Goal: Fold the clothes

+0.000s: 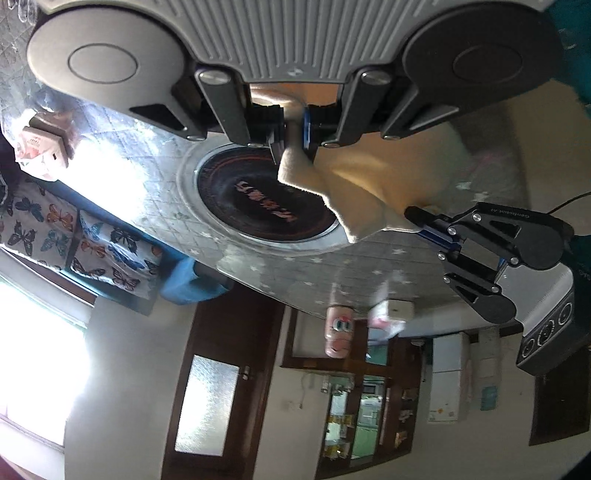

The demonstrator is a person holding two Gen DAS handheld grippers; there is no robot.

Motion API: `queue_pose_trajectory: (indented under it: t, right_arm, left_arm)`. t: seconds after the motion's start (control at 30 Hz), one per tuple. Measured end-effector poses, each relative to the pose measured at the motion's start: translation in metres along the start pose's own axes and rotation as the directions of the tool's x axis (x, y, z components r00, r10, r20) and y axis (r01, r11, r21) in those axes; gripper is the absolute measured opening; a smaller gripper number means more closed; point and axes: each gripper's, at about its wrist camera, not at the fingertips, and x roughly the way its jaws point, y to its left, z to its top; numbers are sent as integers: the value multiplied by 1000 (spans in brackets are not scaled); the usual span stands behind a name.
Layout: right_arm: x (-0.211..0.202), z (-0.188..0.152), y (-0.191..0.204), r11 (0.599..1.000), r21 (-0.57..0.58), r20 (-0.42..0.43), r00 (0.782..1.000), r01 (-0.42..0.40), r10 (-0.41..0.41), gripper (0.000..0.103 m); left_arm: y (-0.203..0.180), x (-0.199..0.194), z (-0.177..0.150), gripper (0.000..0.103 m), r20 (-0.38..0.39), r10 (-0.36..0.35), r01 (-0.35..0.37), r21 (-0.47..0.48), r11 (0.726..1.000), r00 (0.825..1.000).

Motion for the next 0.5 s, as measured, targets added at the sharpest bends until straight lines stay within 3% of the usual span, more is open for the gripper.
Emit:
queue_pose_trajectory:
  t: [0.27,0.5]
  right_arm:
    - [60,0,-33,995,81,-54,997,53,-49,8]
    - [105,-18,-53,978,188,-102,992,89,-71,9]
  left_arm:
    - [26,66,4,7,-65,26,-28,-35,999,998]
    - [36,100,-4,8,-127,41,-52,-87,995,991]
